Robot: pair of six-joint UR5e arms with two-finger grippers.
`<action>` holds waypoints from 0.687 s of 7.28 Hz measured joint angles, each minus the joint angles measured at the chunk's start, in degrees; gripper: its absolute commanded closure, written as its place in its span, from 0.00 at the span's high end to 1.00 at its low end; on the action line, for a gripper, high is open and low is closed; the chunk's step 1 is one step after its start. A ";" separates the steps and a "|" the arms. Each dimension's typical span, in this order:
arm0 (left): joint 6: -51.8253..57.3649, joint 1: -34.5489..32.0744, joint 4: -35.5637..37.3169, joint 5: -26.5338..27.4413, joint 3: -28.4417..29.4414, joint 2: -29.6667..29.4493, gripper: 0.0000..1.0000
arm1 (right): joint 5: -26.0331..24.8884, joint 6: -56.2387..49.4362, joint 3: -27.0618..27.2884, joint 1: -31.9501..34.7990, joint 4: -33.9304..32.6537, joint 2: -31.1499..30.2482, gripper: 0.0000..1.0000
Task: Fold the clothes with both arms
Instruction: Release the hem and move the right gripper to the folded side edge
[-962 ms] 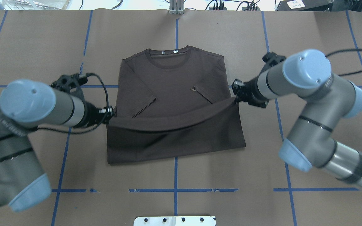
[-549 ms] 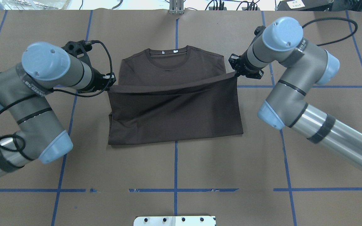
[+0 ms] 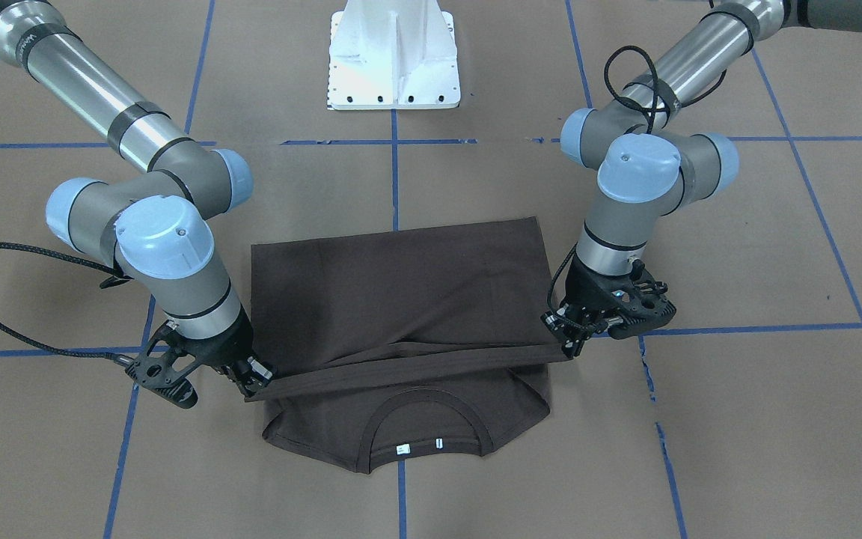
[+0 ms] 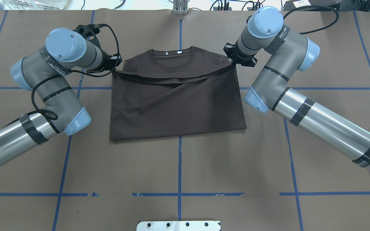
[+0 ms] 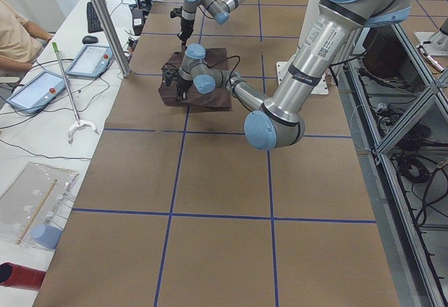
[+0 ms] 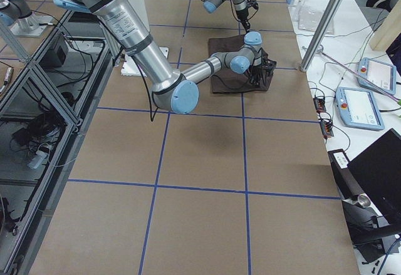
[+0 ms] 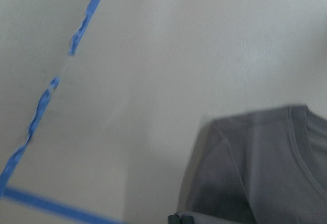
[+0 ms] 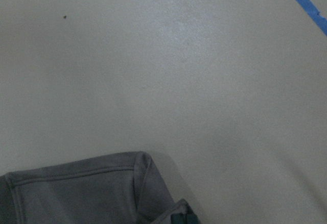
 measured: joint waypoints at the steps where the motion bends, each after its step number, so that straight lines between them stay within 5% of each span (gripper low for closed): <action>1: 0.20 -0.11 -0.86 0.29 1.09 -0.56 0.51 | -0.81 0.02 -0.53 -0.06 0.31 1.09 0.69; 3: 0.26 -0.95 -4.59 0.06 1.28 -0.33 0.51 | -0.43 0.59 1.52 0.37 0.40 1.83 0.76; 5: -0.19 -1.67 -6.30 -0.18 0.43 -0.05 0.53 | 2.11 1.90 10.18 -1.14 0.41 -4.91 0.81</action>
